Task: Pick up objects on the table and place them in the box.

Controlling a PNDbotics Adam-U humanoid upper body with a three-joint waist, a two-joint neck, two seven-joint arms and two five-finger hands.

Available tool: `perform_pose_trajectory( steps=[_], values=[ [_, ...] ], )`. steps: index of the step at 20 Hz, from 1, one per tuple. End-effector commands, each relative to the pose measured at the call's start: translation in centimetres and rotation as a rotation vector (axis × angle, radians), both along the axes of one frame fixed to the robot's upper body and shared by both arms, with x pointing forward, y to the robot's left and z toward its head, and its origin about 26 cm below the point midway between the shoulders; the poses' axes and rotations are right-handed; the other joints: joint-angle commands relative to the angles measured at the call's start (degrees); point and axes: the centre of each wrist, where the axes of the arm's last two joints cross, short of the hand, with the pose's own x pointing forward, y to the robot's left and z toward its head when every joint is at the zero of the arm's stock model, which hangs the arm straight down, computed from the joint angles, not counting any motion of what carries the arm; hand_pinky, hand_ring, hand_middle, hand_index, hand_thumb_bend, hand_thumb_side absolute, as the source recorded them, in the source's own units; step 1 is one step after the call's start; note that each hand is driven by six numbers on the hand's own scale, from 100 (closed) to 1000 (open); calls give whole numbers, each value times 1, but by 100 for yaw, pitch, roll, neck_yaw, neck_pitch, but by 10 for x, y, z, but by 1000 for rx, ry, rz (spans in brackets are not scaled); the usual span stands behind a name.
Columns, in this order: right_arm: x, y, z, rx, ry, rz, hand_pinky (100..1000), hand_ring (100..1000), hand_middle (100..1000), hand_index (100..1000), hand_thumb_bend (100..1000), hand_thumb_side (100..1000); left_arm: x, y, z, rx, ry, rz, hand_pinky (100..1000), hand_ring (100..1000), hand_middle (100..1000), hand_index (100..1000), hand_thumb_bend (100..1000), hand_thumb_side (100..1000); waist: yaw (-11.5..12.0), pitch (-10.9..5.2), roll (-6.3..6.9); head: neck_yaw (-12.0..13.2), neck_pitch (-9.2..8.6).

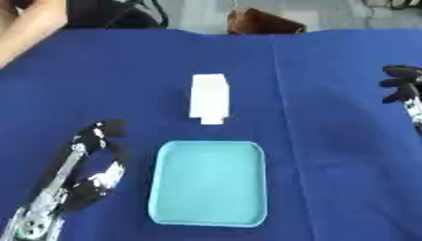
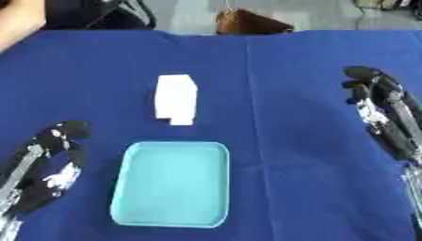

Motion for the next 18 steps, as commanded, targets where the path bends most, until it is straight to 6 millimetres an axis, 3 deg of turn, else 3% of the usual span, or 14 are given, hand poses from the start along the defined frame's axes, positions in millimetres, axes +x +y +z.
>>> perform_pose_trajectory(
  steps=[1,12,14,18],
  values=[
    [-1,-2,10,-12,-33,-4,640,784,852,859,100,847,-2,0,7,18,-23,-2,605,737,826,888,191,549,2,-129,-8,25,-60],
    [-1,-1,11,-13,-33,-4,640,784,851,859,100,847,-2,1,8,31,-26,0,612,740,830,889,183,555,-15,-139,-3,22,-72],
    [-1,-1,10,-13,-32,-4,640,784,851,859,100,848,-4,4,13,90,-39,6,640,754,840,891,249,519,-29,-148,4,25,-70],
    [-1,-3,7,-19,-21,-7,640,784,851,859,100,848,-19,14,47,412,-125,1,709,791,854,899,395,464,-28,-204,41,37,-18]
  ],
)
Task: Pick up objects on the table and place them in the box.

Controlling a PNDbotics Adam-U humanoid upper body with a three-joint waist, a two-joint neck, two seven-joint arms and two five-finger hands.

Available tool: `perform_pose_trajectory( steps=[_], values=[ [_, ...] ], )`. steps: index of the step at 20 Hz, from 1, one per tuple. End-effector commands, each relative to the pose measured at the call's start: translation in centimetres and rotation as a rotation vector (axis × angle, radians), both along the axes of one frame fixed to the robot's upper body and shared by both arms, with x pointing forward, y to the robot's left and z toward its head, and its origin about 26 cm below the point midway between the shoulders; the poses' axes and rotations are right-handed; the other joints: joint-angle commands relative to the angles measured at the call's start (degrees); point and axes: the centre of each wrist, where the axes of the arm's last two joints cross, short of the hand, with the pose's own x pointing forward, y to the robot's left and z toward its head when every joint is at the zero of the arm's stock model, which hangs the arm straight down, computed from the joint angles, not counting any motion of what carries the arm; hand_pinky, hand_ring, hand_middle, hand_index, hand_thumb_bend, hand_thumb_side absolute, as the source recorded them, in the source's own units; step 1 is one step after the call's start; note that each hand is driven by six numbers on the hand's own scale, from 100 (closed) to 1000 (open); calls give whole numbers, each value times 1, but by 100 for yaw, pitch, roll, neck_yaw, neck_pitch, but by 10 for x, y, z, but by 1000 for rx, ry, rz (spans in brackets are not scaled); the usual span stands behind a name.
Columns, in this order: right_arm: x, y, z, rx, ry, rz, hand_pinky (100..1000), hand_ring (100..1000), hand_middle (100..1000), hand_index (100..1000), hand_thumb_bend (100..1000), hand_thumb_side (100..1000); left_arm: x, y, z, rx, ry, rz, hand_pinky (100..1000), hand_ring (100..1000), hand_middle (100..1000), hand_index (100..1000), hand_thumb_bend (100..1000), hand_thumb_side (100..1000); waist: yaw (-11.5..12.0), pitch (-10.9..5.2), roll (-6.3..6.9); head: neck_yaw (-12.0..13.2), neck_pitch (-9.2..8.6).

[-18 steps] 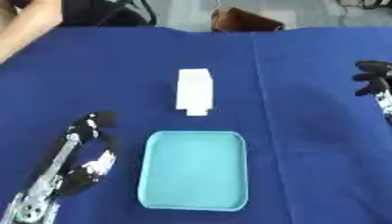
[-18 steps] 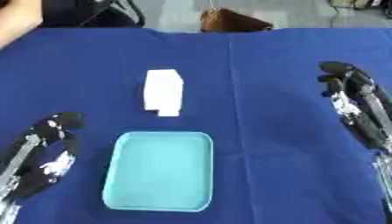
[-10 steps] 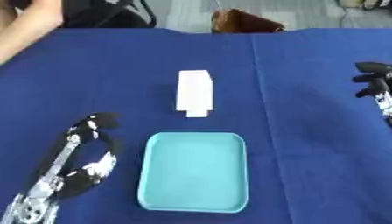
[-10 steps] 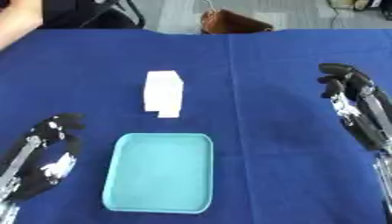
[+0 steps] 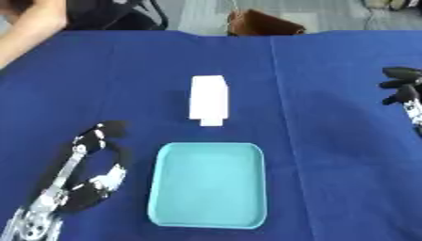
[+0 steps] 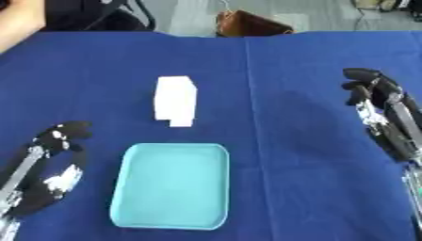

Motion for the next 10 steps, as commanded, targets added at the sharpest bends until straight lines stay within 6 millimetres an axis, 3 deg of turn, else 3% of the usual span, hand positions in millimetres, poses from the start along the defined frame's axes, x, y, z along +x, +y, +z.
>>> perform_pose_trajectory(
  steps=[1,5,10],
  values=[
    [-1,-3,7,-19,-18,-7,640,784,851,859,100,848,-10,8,33,260,-89,-25,716,796,855,899,418,456,11,-163,24,35,0],
    [-2,-5,4,-25,-8,-9,640,783,851,859,100,849,-12,20,51,465,-146,-87,731,809,857,899,471,444,9,-215,72,29,33],
    [-2,-5,2,-28,-2,-7,640,783,851,859,100,850,-14,26,60,590,-163,-144,739,814,858,898,485,450,-12,-242,106,12,35]
  ],
)
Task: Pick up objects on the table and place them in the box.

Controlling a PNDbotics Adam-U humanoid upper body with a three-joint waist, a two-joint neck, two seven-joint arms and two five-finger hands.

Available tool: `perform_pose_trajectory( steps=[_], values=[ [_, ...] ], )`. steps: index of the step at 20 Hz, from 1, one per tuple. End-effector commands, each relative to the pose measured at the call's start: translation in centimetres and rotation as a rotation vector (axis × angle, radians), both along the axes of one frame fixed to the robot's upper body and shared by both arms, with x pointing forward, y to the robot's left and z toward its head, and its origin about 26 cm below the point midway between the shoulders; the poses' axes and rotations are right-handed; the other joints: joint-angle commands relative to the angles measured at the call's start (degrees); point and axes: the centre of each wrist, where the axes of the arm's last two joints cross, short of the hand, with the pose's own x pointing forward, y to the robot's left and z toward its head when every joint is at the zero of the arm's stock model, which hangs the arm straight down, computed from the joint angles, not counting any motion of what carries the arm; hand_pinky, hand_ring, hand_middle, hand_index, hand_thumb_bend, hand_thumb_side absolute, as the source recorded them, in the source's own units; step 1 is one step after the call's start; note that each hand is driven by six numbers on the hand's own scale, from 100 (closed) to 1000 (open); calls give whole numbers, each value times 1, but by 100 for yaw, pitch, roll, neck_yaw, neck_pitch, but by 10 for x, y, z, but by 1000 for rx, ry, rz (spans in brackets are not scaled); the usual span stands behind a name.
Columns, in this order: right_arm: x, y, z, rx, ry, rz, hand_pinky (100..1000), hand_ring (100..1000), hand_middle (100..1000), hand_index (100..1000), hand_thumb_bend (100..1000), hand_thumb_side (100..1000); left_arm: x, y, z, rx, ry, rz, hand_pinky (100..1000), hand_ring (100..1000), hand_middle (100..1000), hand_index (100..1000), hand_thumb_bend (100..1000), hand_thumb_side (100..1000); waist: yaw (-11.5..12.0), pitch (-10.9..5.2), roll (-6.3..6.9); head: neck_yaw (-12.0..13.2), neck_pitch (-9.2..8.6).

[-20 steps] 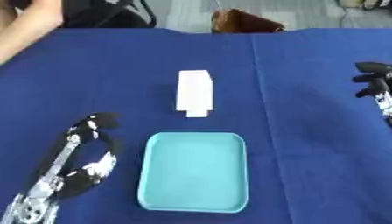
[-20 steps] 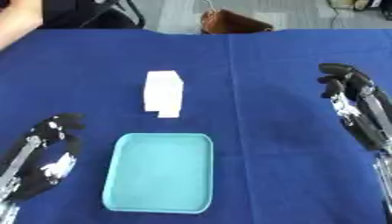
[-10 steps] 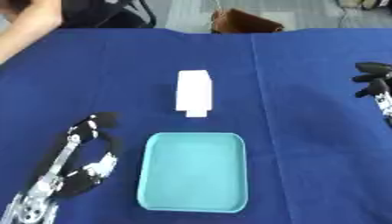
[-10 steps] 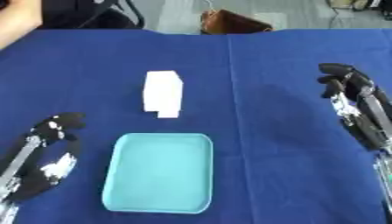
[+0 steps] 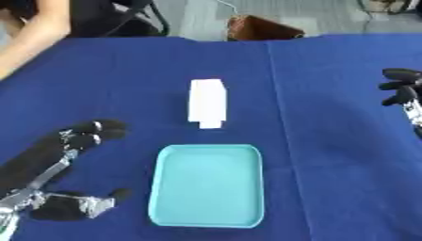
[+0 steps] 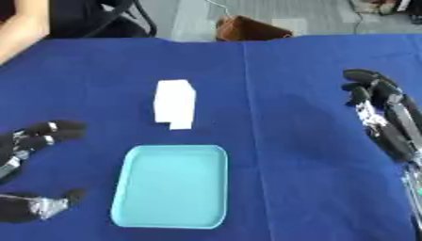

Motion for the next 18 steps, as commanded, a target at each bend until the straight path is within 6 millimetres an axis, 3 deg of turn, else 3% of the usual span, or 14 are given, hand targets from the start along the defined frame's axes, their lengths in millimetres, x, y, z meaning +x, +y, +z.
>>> perform_pose_trajectory(
  steps=[1,13,18],
  values=[
    [-1,-5,7,-24,-17,-8,640,783,851,858,100,850,-2,3,14,91,-25,-33,740,815,858,899,485,454,-16,-134,2,11,-15],
    [-1,-4,7,-25,-16,-6,640,783,851,858,100,850,2,1,22,108,-36,-78,732,809,854,901,449,496,-31,-142,16,5,-11],
    [-1,-5,6,-27,-11,-7,640,783,851,858,100,850,7,-1,41,115,-48,-115,730,809,855,901,455,504,-31,-169,24,11,5]
  ],
)
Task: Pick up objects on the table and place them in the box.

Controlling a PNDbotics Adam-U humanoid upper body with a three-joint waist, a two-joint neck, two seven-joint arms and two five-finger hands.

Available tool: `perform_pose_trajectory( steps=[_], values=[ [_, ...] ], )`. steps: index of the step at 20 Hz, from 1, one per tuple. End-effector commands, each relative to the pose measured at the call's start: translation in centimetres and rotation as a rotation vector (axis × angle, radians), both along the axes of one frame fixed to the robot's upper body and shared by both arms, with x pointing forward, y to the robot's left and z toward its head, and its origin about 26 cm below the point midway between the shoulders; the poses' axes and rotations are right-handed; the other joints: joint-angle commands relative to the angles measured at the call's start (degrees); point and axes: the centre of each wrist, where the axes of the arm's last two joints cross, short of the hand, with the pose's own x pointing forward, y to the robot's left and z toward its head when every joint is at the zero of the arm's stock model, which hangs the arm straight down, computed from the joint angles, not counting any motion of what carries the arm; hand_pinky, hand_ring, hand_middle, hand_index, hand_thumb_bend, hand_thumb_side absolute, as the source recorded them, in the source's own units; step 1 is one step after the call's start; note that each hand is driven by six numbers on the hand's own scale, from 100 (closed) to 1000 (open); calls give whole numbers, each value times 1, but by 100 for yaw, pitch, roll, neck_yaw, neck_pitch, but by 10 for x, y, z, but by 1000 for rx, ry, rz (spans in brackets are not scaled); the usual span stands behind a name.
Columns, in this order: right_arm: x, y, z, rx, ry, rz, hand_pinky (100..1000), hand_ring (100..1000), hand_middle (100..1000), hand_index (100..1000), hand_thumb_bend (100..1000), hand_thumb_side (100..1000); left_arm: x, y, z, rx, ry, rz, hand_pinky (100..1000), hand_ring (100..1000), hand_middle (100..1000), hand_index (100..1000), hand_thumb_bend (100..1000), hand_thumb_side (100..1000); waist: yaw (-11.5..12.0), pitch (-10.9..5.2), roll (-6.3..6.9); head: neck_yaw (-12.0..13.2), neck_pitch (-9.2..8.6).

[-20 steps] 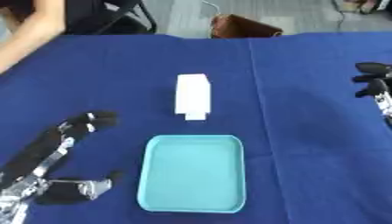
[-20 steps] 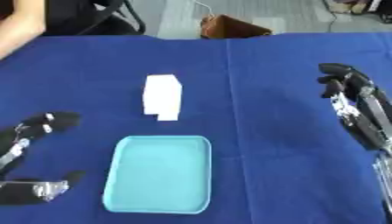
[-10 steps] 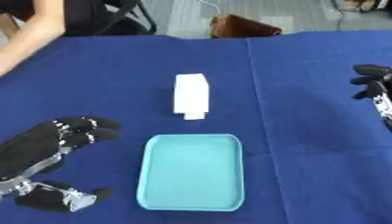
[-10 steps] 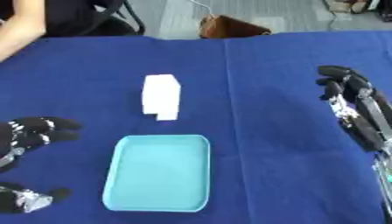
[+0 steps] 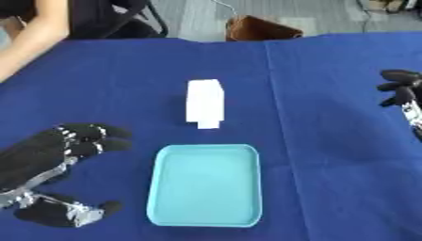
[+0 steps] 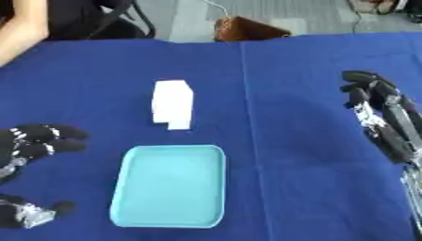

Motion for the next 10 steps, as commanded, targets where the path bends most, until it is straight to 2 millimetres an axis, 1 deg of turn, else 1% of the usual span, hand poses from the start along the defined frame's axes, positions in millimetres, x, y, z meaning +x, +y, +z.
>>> perform_pose_trajectory(
  steps=[1,7,10],
  values=[
    [-1,-4,8,-27,-18,-5,640,783,851,858,100,851,2,-1,24,39,-25,-34,730,809,855,902,455,503,11,-158,6,14,5],
    [-1,-4,5,-34,-7,-1,640,783,851,858,100,853,11,-9,64,81,-36,-64,739,816,857,901,464,521,-5,-190,33,26,24],
    [0,-3,4,-38,-2,3,640,783,851,858,100,854,20,-8,80,103,-30,-58,740,817,857,901,470,527,-28,-201,56,37,36]
  ],
)
